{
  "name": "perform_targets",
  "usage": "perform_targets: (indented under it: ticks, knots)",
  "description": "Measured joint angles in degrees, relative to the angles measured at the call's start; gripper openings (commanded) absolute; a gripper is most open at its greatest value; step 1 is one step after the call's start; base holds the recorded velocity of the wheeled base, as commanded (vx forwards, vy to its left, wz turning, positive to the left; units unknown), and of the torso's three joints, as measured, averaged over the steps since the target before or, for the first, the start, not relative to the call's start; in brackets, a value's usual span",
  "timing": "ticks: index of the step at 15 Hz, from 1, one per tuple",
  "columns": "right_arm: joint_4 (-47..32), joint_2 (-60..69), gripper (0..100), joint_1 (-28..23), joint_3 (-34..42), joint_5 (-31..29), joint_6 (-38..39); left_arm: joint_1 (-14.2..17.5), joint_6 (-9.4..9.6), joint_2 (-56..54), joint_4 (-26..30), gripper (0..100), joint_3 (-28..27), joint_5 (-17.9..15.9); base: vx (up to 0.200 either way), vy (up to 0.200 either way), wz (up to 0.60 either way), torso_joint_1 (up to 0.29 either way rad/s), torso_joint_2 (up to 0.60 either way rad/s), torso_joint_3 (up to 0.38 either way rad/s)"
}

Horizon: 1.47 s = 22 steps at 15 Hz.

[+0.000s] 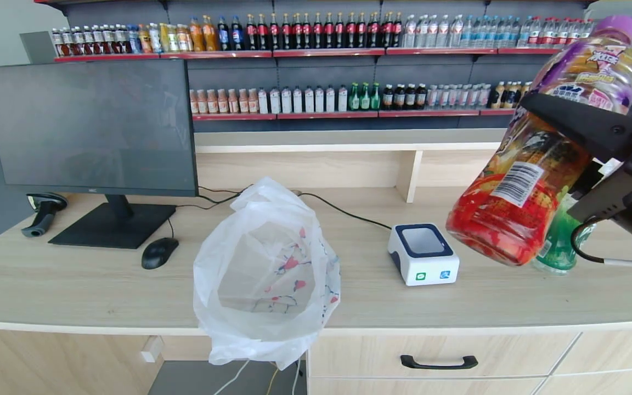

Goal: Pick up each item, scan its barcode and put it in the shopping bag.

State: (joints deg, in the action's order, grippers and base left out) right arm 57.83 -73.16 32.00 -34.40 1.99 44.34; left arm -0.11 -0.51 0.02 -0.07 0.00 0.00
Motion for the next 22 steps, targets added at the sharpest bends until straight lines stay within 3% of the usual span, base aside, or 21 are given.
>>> perform_targets:
  ticks: [9, 15, 22]
  knots:
    - [0.0, 1.1, 0, 2.4, -3.0, -0.1, 7.8, 0.0, 0.02, 0.0, 0.0, 100, 0.0, 0.0, 0.0, 0.0, 0.0, 0.0, 0.0, 0.0]
    - [0.0, 1.0, 0, 3.2, -2.5, -0.1, 7.6, 0.1, 0.0, 0.0, 0.0, 100, 0.0, 0.0, 0.0, 0.0, 0.0, 0.0, 0.0, 0.0]
    - [0.1, 0.3, 0, 9.2, 0.0, -0.2, 7.1, 0.0, 0.0, 0.0, 0.0, 100, 0.0, 0.0, 0.0, 0.0, 0.0, 0.0, 0.0, 0.0]
